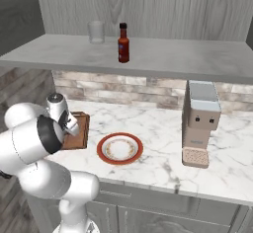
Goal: Pick the fish from the plate and place it on the cutting board. Then pick the condiment bottle from the cabinet and place it next to the cutting board.
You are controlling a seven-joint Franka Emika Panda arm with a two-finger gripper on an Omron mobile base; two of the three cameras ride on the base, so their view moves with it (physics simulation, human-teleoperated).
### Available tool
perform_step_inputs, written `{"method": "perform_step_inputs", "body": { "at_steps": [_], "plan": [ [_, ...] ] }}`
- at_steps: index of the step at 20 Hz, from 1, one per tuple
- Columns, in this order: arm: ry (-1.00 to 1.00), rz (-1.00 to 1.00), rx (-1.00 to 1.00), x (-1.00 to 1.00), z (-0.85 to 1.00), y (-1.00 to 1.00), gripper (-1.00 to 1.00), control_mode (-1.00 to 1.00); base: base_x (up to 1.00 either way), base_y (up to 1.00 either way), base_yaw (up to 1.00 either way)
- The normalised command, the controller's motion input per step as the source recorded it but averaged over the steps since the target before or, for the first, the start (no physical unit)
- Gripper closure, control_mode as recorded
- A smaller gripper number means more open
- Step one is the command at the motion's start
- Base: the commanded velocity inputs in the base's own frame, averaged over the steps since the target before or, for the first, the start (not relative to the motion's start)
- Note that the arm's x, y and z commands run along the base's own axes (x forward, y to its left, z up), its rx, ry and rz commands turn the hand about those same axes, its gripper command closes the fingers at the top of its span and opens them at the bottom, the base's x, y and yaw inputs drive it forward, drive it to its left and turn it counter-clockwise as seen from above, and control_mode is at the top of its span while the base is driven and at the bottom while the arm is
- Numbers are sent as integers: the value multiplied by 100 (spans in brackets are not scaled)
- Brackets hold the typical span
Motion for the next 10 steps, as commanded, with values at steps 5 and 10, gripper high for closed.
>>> {"method": "perform_step_inputs", "body": {
  "at_steps": [5,10],
  "plan": [
    [0,2,0,-15,27,-3,-100,-100,0,0,0],
    [0,4,0,-20,26,-4,-100,-100,0,0,0]
  ]
}}
